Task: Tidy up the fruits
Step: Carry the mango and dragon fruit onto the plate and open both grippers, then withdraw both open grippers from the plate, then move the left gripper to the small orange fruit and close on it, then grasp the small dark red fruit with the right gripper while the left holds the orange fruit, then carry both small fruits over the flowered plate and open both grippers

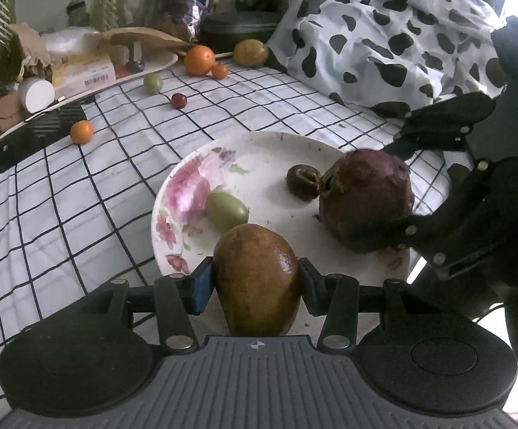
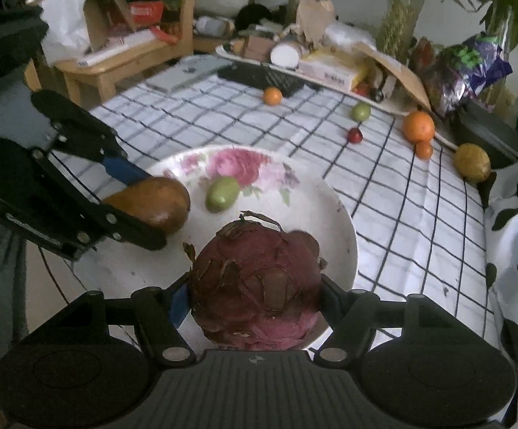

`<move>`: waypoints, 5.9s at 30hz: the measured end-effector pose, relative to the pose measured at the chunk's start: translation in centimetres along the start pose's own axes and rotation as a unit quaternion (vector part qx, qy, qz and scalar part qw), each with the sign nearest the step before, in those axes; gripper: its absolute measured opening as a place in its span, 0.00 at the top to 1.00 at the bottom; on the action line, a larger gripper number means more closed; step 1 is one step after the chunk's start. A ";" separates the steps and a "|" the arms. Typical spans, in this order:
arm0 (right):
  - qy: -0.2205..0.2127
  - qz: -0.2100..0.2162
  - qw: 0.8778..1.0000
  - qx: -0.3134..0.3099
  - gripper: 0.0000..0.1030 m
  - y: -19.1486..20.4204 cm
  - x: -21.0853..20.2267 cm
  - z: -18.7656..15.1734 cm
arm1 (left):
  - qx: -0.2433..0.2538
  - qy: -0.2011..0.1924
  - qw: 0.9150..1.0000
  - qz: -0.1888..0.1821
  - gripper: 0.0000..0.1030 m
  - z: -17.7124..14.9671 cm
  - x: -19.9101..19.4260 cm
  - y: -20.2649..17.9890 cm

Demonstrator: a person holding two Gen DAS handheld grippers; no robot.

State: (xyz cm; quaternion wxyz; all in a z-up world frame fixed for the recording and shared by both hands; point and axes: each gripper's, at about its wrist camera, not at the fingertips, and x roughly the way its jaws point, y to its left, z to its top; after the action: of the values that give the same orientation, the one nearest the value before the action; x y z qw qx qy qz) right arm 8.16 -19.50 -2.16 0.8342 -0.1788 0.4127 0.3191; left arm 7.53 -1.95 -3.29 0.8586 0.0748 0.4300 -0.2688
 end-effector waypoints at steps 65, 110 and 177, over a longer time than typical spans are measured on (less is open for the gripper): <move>-0.142 -0.046 0.981 0.126 0.00 -4.6 -4.2 0.6 | -0.022 -0.124 0.991 0.046 0.23 1.6 -3.5 0.7; -0.103 -0.121 0.978 0.138 0.00 -10.3 3.4 6.3 | -0.072 -0.104 0.985 0.121 0.23 7.9 4.1 9.1; -0.047 -0.039 0.992 0.108 0.72 -12.9 16.7 13.3 | -0.091 -0.069 0.988 0.107 0.71 10.7 9.4 16.9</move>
State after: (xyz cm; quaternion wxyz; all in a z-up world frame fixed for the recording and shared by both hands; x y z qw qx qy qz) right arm 32.16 -15.04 -7.25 0.8789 -0.0889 0.3977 0.2479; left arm 28.48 4.72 -5.72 0.9130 0.0231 0.3824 -0.1400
